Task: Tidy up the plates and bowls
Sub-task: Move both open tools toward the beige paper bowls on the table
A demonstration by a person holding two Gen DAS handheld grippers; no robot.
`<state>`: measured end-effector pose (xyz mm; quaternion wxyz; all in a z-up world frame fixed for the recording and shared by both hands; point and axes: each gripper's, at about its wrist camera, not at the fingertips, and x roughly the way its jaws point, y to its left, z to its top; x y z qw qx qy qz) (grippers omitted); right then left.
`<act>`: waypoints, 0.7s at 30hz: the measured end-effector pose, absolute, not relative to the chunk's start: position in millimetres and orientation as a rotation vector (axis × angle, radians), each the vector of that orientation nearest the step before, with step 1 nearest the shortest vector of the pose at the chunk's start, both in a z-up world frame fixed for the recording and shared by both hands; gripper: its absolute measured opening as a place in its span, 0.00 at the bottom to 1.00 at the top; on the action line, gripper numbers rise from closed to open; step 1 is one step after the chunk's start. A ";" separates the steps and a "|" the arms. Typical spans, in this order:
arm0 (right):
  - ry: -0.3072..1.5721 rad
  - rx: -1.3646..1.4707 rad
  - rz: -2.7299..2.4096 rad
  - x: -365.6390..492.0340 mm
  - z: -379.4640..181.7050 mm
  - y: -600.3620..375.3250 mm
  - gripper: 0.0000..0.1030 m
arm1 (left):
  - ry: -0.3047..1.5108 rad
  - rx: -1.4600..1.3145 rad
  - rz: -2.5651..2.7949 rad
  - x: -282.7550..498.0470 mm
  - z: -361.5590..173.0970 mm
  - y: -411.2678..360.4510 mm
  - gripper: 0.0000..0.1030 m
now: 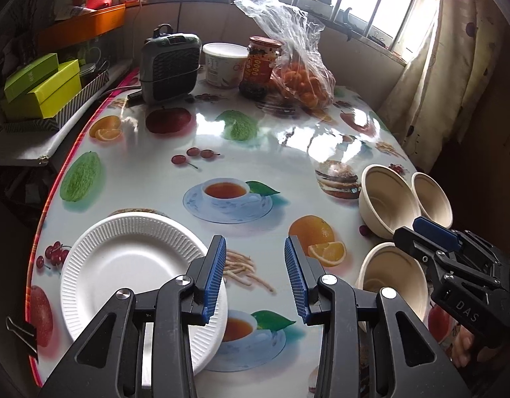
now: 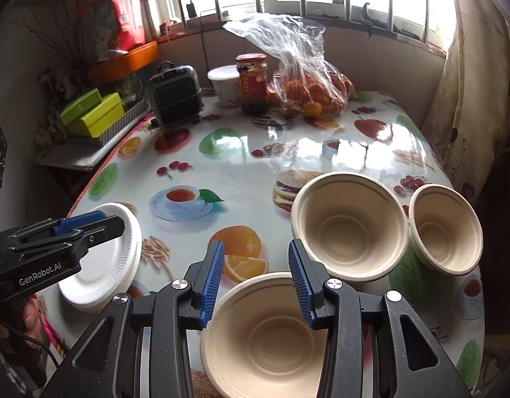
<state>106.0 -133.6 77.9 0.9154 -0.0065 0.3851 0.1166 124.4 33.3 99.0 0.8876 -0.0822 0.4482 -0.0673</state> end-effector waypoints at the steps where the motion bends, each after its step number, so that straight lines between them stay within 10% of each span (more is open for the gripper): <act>1: 0.789 -0.010 0.232 105.0 78.5 -137.3 0.39 | 0.930 -0.165 -0.145 125.8 99.5 29.4 0.37; 21: 0.780 0.100 0.050 104.7 67.0 -215.4 0.43 | 0.947 -0.136 -0.342 171.0 92.3 -46.5 0.37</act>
